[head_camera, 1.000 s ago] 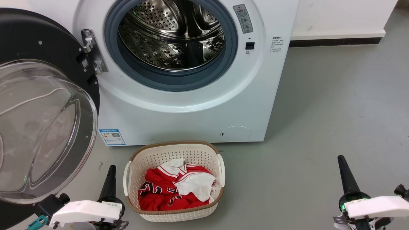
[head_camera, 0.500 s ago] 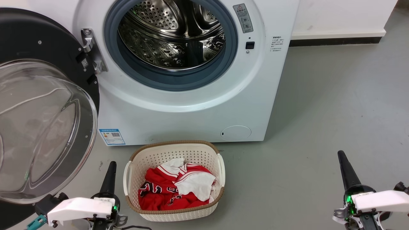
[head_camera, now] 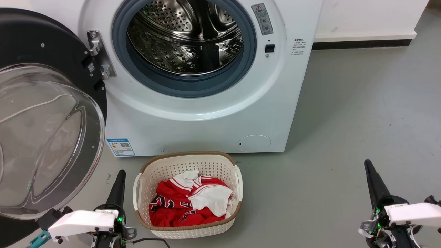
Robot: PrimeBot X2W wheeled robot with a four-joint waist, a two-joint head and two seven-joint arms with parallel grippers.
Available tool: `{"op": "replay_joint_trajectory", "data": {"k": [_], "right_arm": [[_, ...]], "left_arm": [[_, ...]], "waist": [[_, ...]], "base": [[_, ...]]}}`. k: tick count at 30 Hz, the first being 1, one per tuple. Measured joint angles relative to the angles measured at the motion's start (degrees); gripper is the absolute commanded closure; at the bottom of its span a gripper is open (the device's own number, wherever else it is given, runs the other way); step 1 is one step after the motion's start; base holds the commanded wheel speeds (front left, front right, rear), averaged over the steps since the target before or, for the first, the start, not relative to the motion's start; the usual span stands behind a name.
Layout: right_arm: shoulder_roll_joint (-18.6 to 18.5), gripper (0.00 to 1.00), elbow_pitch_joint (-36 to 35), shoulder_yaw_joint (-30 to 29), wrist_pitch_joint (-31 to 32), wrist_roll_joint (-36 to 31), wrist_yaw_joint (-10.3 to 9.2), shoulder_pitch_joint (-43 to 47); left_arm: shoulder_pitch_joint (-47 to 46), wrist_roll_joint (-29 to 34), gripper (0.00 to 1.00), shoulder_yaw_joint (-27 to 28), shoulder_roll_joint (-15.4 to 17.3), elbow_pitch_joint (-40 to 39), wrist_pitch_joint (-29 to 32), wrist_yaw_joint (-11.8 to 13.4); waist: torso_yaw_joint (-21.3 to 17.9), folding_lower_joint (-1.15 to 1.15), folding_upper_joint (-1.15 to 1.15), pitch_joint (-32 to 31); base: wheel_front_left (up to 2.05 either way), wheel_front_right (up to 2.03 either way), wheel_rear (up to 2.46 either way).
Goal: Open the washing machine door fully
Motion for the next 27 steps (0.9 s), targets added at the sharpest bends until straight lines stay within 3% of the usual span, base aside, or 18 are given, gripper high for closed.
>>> {"op": "replay_joint_trajectory", "data": {"k": [27], "right_arm": [[0.2, 1.0, 1.9, -1.1, 3.1, 11.3, 0.0, -2.2]], "left_arm": [[-1.9, -11.5, 1.0, 0.8, 0.0, 1.1, 2.8, -0.9]], "waist": [[0.1, 0.0, 0.0, 0.2]], "base": [[0.0, 0.0, 0.0]]}}
